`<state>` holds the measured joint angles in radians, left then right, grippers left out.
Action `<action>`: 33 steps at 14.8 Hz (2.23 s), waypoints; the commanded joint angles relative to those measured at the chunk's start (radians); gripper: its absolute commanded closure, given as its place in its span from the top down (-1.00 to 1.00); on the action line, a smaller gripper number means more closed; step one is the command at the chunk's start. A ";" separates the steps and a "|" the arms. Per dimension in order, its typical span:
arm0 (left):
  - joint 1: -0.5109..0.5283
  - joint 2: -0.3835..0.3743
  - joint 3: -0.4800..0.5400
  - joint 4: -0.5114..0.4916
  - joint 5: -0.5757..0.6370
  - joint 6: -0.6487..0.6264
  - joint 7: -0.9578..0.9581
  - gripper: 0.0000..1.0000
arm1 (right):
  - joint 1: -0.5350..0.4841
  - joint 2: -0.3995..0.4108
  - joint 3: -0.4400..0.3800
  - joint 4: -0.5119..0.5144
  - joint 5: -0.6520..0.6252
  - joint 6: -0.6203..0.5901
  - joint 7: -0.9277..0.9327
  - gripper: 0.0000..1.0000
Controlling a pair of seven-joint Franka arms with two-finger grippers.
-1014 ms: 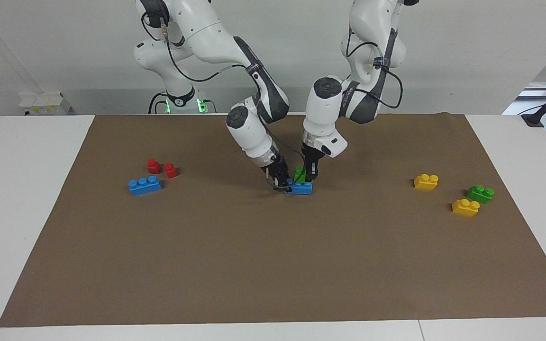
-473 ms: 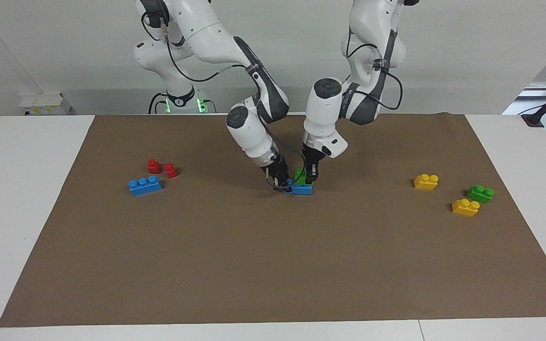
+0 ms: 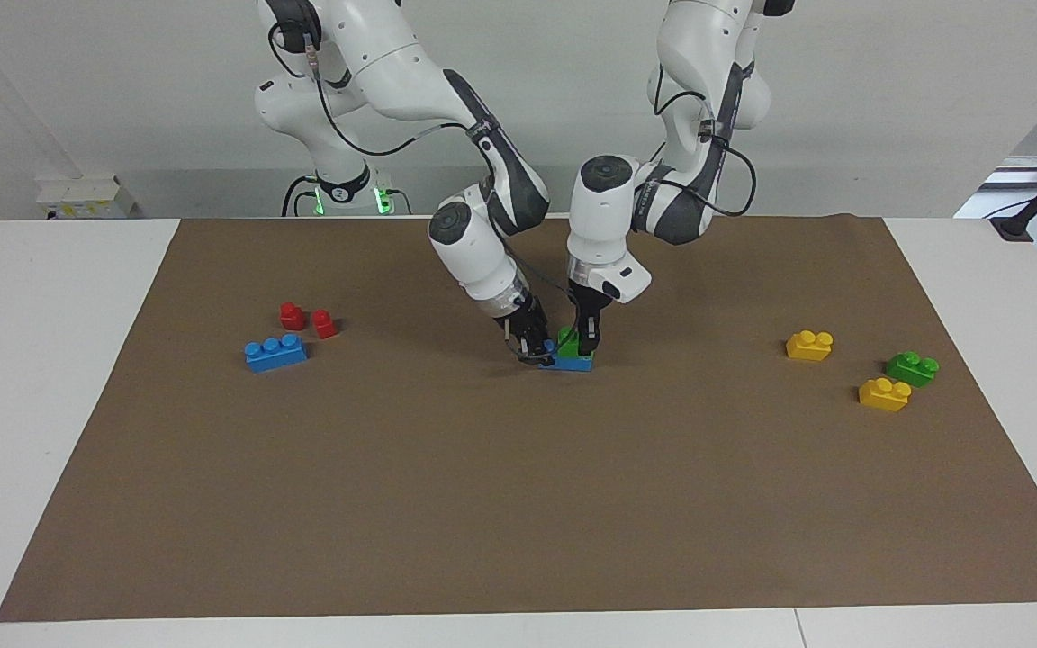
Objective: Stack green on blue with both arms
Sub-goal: 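Lower the green brick onto the blue brick with the left gripper, then open both grippers and withdraw them from the stacked bricks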
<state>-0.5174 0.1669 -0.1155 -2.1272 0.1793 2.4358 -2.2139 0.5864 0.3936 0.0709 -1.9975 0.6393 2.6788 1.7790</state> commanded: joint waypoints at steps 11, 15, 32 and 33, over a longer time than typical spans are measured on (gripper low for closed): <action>0.076 -0.053 0.010 0.007 0.036 -0.072 0.085 1.00 | -0.033 0.005 -0.008 -0.012 0.020 0.012 -0.052 0.98; 0.119 -0.082 0.011 0.039 0.019 -0.156 0.170 1.00 | -0.100 -0.002 -0.008 -0.007 0.008 -0.060 -0.166 1.00; 0.465 -0.127 0.022 0.171 -0.092 -0.440 1.310 1.00 | -0.524 -0.297 -0.013 0.210 -0.470 -0.795 -1.238 1.00; 0.487 -0.126 0.020 0.188 -0.092 -0.454 1.388 1.00 | -0.525 -0.323 -0.013 0.213 -0.486 -0.818 -1.286 1.00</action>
<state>-0.0703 0.0528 -0.0872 -1.9693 0.0976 2.0330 -0.9782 0.0750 0.1276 0.0459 -1.7910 0.1986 1.9125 0.5907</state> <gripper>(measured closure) 0.000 0.000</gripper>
